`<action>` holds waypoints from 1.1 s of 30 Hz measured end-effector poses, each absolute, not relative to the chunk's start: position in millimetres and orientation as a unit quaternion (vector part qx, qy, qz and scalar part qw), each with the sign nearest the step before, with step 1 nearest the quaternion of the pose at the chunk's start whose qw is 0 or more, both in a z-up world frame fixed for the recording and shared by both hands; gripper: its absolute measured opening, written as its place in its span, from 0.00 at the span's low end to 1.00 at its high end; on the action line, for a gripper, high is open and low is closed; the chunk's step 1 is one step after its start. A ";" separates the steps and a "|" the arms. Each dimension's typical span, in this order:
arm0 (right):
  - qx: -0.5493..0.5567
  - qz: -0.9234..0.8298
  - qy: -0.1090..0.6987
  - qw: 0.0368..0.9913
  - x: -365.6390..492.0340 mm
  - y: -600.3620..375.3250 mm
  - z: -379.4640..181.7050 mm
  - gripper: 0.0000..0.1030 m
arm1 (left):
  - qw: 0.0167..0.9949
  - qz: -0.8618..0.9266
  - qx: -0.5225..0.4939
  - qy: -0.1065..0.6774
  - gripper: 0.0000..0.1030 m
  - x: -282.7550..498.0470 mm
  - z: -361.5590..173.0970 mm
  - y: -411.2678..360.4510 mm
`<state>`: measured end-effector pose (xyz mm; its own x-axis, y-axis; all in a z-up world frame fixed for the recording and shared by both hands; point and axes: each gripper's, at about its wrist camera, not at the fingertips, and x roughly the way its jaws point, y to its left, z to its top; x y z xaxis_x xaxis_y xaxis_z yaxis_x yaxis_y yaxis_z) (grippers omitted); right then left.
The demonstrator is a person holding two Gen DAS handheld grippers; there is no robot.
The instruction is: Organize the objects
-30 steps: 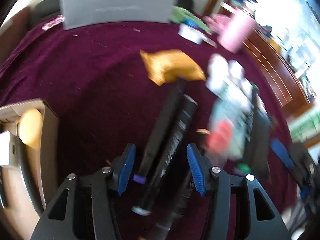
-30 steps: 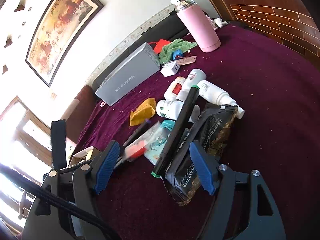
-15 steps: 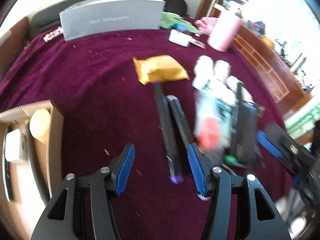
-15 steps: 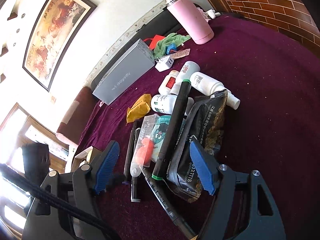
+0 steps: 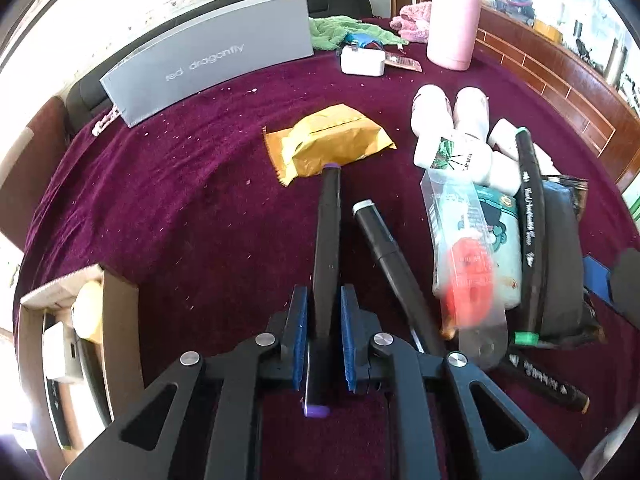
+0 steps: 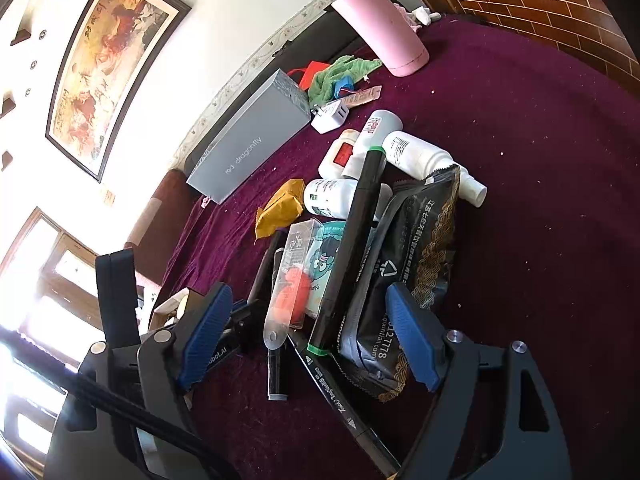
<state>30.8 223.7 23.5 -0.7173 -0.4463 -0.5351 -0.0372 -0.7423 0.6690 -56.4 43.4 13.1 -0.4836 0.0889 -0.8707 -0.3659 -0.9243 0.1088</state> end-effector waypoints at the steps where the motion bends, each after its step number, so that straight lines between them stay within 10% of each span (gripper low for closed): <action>1: 0.358 -0.862 -0.338 0.119 30.5 223.1 23.1 0.77 | 0.133 0.852 -0.484 0.147 0.12 -57.2 13.4 46.6; 33: 0.374 -0.875 -0.301 0.068 26.9 220.7 14.1 0.77 | 0.176 0.857 -0.483 0.036 0.11 54.0 25.2 -10.4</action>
<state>26.9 220.7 14.1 -0.7111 -0.3448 -0.6128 -0.1054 -0.8094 0.5777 54.0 -10.4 25.2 -0.4707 0.2668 -0.8410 -0.3372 -0.9352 -0.1079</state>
